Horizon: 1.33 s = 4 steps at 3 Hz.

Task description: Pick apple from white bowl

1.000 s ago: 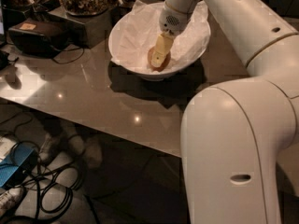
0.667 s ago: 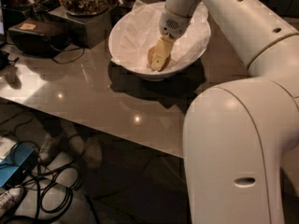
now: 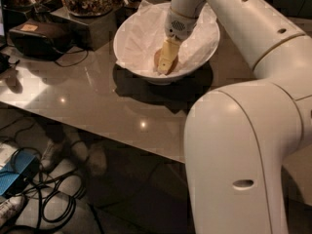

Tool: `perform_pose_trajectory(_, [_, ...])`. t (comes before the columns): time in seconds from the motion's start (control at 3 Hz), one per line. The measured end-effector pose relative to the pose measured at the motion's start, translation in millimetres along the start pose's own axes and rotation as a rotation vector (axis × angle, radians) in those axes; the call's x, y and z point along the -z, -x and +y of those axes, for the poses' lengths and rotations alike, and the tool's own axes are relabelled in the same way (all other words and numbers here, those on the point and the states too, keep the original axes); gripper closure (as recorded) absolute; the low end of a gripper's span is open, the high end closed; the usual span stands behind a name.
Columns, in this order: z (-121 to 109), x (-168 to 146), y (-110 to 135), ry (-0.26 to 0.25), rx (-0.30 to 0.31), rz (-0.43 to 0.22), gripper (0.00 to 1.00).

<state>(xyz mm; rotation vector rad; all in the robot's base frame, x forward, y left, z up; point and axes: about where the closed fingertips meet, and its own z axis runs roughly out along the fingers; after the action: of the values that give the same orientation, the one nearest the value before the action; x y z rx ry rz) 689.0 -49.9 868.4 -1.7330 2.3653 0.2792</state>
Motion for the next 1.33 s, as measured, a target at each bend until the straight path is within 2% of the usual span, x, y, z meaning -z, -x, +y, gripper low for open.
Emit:
perform_pose_trajectory(0.67, [-9.3, 9.5, 16.7, -0.038, 0.038, 0.003, 0.35])
perform_pose_trajectory(1.33, [-11.8, -1.3, 14.5, -0.021, 0.033, 0.009, 0.36])
